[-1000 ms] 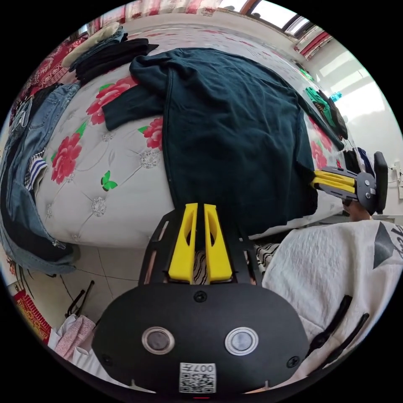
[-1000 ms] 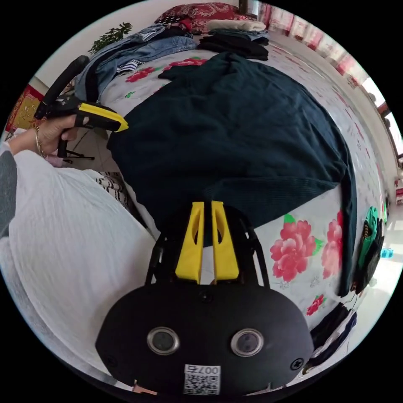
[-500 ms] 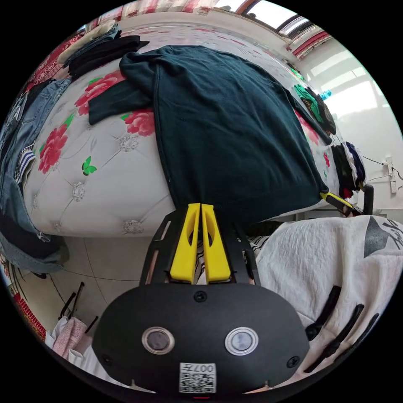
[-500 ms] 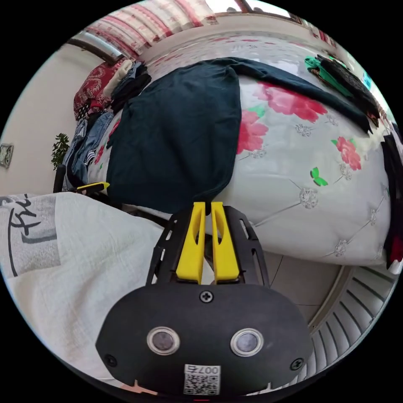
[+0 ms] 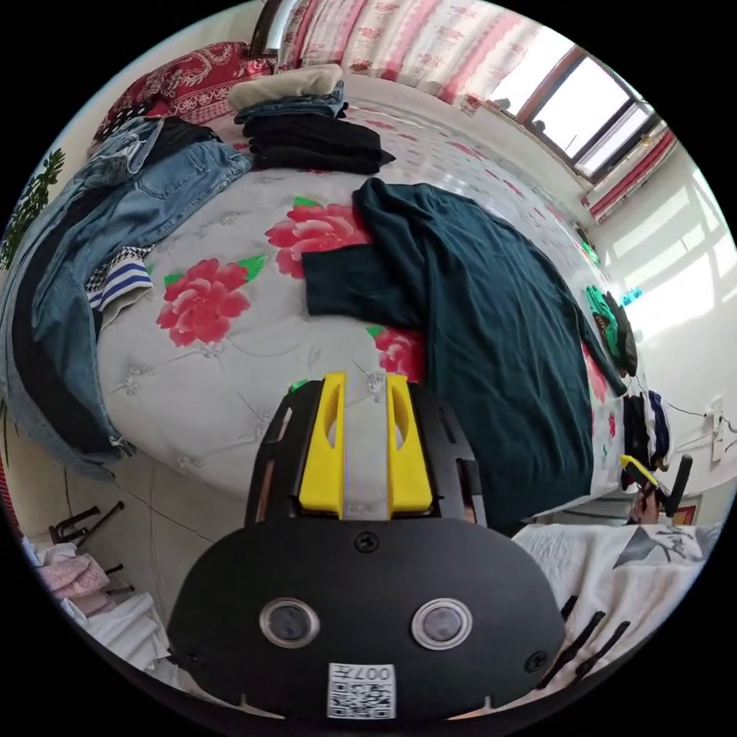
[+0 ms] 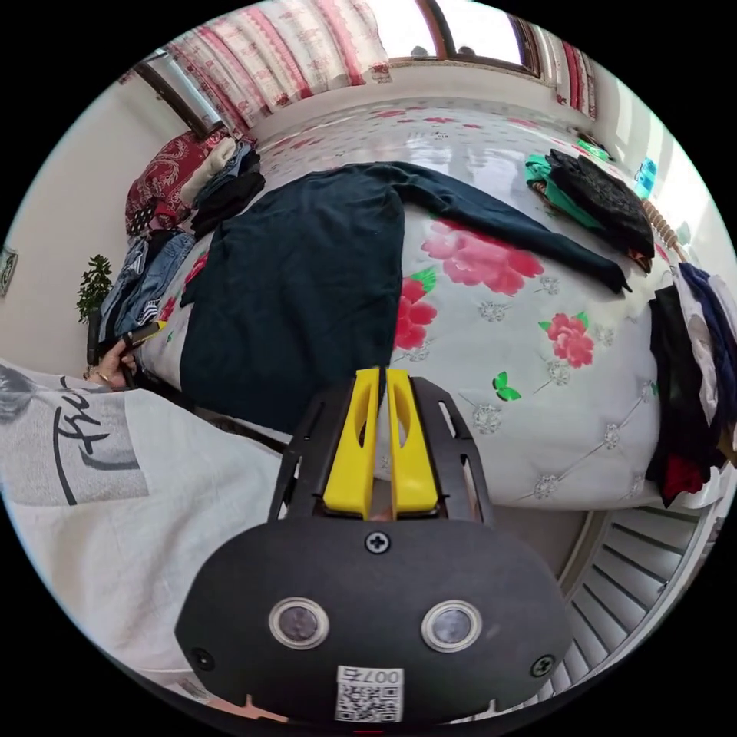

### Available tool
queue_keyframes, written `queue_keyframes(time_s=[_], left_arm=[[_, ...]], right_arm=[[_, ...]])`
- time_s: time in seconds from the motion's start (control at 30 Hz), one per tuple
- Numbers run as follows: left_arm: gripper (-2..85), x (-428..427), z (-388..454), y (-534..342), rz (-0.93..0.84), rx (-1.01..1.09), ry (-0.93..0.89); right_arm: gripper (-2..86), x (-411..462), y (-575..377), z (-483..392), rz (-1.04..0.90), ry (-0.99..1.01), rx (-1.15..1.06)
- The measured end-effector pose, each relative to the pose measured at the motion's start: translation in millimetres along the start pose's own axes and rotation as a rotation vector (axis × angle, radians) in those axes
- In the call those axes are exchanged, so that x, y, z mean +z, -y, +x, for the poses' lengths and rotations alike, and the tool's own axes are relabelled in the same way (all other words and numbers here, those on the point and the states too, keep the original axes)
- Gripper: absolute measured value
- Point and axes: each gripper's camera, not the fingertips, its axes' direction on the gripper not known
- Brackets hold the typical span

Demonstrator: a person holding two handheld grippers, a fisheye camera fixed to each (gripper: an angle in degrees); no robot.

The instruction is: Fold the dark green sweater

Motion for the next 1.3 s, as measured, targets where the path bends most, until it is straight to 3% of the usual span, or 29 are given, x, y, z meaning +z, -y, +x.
queue_keyframes(time_s=[0.23,0.37,0.53,0.63,0.8,0.9,1.07,1.3], left_arm=[[13.4,38.3,-32.5,83.8,-0.037,-0.17,0.066],[10.9,49.9,-9.5,115.4,-0.109,-0.074,0.215],[1.3,49.8,0.9,142.7,-0.14,0.107,0.194],[0.1,2.4,-44.7,170.5,-0.028,0.045,0.13],[-0.4,-178.5,-159.7,221.8,0.378,-0.114,0.159],[-0.5,-234.3,-222.3,232.8,0.465,-0.215,0.065],[-0.5,-210.3,-266.8,208.1,0.425,-0.327,-0.015],[-0.7,-186.8,-243.6,147.7,0.467,-0.338,-0.183]], right_arm=[[-0.3,55.7,42.5,-95.5,-0.136,-0.019,-0.189],[-0.3,70.5,61.5,-130.1,-0.171,-0.012,-0.251],[-0.3,85.8,94.4,-152.7,-0.222,-0.006,-0.282],[-0.3,92.6,108.2,-161.5,-0.239,-0.02,-0.29],[-0.3,103.8,122.4,-170.4,-0.25,-0.022,-0.272],[-0.3,115.7,128.2,-174.6,-0.274,-0.02,-0.25],[-0.3,133.7,135.1,-187.5,-0.307,-0.004,-0.235],[-0.3,133.2,137.7,-201.9,-0.294,-0.043,-0.257]])
